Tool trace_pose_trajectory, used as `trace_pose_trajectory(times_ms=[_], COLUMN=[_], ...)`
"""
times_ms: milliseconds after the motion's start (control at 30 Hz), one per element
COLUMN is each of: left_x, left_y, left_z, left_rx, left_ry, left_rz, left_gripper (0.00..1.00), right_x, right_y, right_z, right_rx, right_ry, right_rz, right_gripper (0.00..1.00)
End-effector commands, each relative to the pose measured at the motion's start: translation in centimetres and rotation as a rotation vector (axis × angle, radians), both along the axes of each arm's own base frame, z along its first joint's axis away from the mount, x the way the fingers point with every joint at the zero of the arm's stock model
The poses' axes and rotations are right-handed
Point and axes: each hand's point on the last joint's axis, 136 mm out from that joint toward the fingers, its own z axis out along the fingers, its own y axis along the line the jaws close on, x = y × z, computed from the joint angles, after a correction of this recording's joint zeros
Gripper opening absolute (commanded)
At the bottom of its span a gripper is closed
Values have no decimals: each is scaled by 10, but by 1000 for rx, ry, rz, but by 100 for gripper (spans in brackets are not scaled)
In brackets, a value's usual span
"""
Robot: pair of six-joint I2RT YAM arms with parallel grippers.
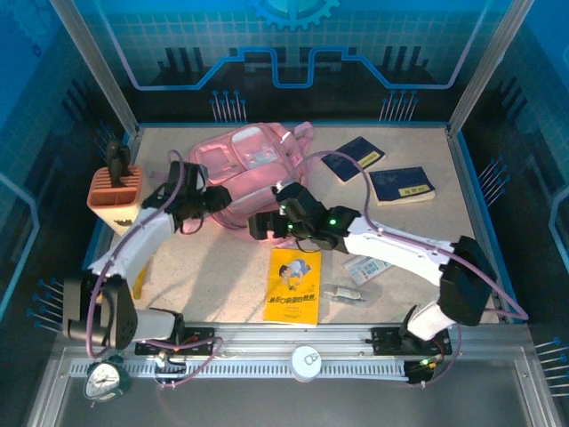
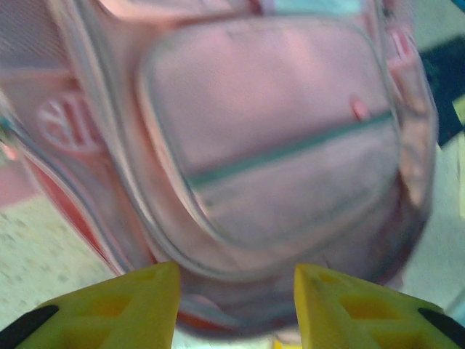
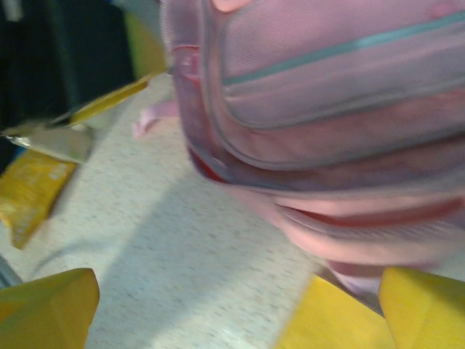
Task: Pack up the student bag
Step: Unzip the student bag at the top-center of the table, then pick up the book from the bottom-center of the table.
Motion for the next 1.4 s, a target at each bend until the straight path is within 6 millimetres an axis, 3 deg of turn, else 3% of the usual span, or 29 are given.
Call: trace_pose_trajectory(times_ms=[0,167,200,367,567,767,933,1200,1300,1367], left_x=[-38,-94,-105,-146,-178,-195,-197,-198,-202,-203], left_y=[-29,-60,-64,-88,-111,-125,-130,-141,-144,-149], left_z=[-4,-28,-34,-51,-70,-92,-103,-116,-123,-124], left_rx=[-48,-73,-74,-81,-69,-91,-64,-72,-60,-55], left_ry=[31,87,104,153,189,220,231,253,284,293], left_rz=[-52,-122,-132,-190,-211,-210,-224,-248,-259,-266], left_gripper=[47,49,49,49,51,51,51,49,47,46], right_x=[-19,-51,-60,-91,-123,-152,-159,-152,-141,-131], right_y=[-46,-82,-88,-84,-77,-82,-93,-103,-102,-115], right_z=[-28,-51,-63,-93,-116,-144,-151,-162,-157,-155], right_rx=[-132,-116,-111,-21,-48,-79,-159,-210,-222,-278], right_ry=[51,146,171,333,415,495,478,457,430,415], right_rz=[41,59,65,88,92,55,31,-30,-28,-73], right_gripper=[100,99,98,88,75,64,62,67,70,72])
